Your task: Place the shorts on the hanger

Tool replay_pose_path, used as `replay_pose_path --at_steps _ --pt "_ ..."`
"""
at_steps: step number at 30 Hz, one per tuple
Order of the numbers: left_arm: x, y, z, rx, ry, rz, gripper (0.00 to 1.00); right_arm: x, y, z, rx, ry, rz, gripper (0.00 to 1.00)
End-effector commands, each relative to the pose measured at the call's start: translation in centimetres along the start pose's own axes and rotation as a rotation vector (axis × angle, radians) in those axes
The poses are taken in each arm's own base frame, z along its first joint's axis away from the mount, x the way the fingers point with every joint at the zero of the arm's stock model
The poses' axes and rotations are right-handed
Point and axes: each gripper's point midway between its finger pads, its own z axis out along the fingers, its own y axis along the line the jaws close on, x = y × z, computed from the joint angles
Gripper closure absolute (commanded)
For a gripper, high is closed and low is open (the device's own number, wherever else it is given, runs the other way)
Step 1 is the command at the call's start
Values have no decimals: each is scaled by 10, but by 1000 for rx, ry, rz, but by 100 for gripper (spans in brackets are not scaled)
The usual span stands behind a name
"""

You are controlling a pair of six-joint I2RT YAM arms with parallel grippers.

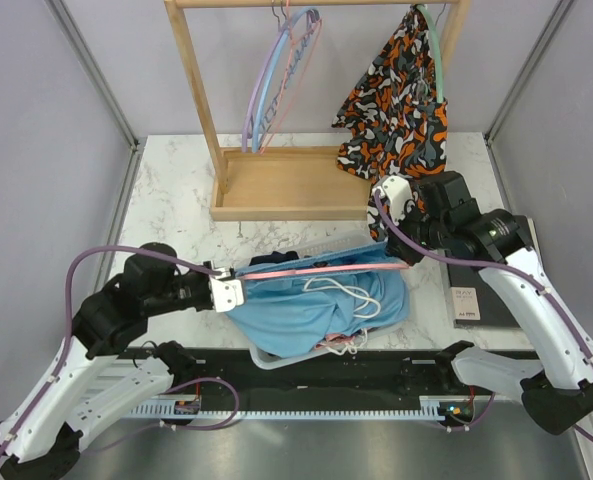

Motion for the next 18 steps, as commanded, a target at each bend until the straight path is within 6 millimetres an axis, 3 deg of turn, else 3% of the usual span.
replay_pose_path --at_steps 1,8,11,15,18 --pt "19 7 -27 -105 126 -78 98 22 -34 -21 166 87 -12 100" --pt "30 10 -35 -161 177 -115 98 34 -43 -26 159 109 16 100" --pt "44 6 -36 -133 247 -87 98 36 -47 -28 156 117 26 100" --pt "54 -5 -33 -37 302 -30 98 19 -53 -36 170 78 -1 100" --pt "58 -4 -25 19 362 -53 98 -5 -61 -43 184 46 -25 100"
